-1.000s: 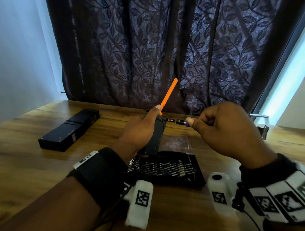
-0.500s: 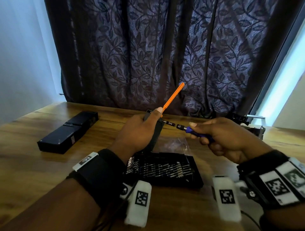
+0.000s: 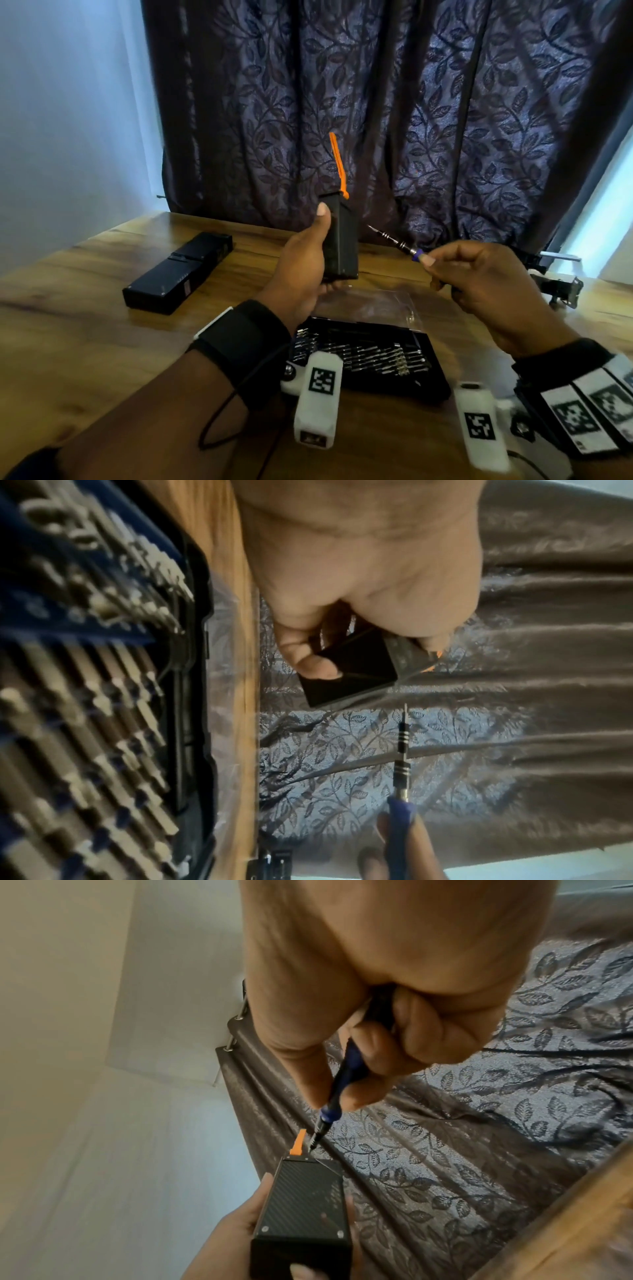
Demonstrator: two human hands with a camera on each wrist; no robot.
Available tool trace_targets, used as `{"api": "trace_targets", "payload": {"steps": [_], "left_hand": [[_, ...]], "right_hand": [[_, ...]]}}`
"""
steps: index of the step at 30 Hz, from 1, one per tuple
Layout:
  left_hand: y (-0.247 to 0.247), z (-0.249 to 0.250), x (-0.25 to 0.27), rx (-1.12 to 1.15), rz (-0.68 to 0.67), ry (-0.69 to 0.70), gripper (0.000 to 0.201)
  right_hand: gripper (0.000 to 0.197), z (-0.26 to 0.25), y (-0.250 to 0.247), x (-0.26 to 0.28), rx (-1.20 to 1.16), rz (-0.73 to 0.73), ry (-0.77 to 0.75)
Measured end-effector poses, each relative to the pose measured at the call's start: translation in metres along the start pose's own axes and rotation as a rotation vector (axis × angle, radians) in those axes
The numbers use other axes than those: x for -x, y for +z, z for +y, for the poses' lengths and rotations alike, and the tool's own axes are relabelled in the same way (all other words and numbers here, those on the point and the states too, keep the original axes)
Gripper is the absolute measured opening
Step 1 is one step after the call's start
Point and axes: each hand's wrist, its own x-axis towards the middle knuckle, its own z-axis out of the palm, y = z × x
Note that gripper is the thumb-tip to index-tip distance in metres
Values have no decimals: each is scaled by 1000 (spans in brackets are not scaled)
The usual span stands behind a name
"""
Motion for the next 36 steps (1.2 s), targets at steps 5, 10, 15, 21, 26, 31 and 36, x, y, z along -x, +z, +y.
{"api": "trace_targets", "payload": {"steps": [5, 10, 15, 21, 26, 31, 36], "left_hand": [[-2, 9, 1, 289, -25, -95, 66], [-1, 8, 1, 287, 43, -19, 71], [-1, 7, -1, 263, 48, 29, 66], [3, 9, 4, 253, 43, 26, 66], [3, 10, 6, 241, 55, 19, 63], [4, 11, 7, 227, 63, 26, 62], [4, 10, 9, 195, 63, 43, 62]], "right_hand": [[15, -14, 4, 13, 203, 46, -312], [13, -26, 11, 24, 336, -42, -407], [12, -32, 15, 29, 356, -59, -447], [5, -33, 16, 30, 334, -56, -468], [6, -31, 15, 30, 339, -60, -454], [6, -30, 15, 29, 334, -59, -452], [6, -30, 14, 30, 394, -61, -490]]}}
